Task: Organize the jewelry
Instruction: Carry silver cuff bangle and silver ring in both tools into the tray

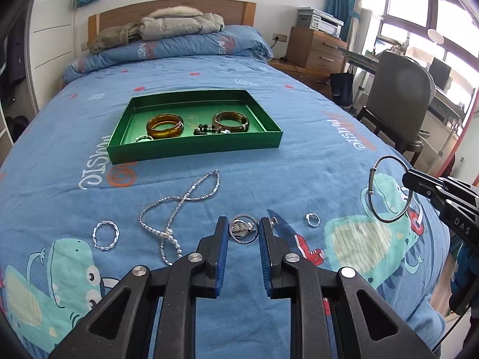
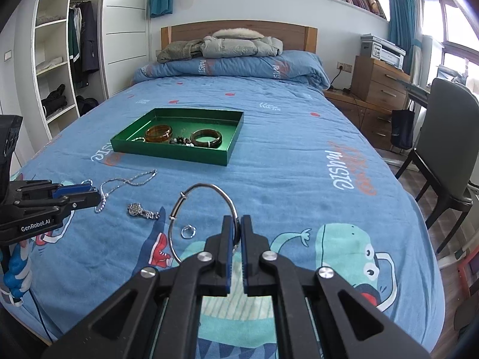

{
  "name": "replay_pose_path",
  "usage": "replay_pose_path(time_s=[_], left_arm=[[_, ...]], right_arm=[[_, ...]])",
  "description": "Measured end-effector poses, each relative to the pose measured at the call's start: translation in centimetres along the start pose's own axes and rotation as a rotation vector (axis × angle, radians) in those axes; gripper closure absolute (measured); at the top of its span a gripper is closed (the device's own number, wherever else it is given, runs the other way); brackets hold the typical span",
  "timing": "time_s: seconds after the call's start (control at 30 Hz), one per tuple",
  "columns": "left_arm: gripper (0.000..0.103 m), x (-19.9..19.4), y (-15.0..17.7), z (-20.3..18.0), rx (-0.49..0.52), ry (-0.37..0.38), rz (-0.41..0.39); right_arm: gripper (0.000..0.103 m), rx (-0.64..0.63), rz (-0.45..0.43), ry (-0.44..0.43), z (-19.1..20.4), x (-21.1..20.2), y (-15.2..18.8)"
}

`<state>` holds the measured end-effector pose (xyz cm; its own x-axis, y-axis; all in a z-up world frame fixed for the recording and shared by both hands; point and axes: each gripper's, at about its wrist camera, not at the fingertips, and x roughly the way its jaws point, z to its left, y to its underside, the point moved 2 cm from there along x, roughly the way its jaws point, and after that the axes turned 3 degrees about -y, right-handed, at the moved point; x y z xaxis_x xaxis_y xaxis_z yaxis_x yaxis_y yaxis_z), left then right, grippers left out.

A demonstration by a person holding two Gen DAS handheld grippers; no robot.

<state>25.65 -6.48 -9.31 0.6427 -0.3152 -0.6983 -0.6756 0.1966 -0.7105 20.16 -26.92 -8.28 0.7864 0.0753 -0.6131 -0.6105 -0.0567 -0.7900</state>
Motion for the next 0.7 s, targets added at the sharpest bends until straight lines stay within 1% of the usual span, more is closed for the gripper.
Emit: replay_pose_path(time_s=[0.17, 0.3, 0.43, 0.53, 0.63, 0.7], left_arm=[[0.083, 1.0, -3.2, 4.8, -0.052, -0.047, -0.029], [0.083, 3.0, -7.1, 8.3, -0.08, -0.094, -0.042], [0.083, 6.6, -11.4, 11.6, -0.122, -0.124, -0.035], [0.083, 9.6, -14.5, 13.3, -0.148, -0.134, -0.034], [0.083, 12.5, -16.5, 14.3, -0.159, -0.143, -0.024], [0.083, 14.6, -17.4, 14.8, -0.167, -0.146, -0.009]], right_arm=[[0.099, -0.005, -0.021, -0.014, 0.4, 2.3, -3.6], [0.099, -0.018, -0.04, -0.027, 0.9, 5.7, -7.5], [0.099, -0.015, -0.048, -0.05, 1.3, 10.7, -11.8], [0.099, 0.004, -0.044, -0.071, 1.6, 14.9, -14.8], [0.099, 0.037, -0.033, -0.099, 1.9, 19.2, -17.0], [0.099, 0.051, -0.018, -0.112, 2.3, 22.0, -17.9]])
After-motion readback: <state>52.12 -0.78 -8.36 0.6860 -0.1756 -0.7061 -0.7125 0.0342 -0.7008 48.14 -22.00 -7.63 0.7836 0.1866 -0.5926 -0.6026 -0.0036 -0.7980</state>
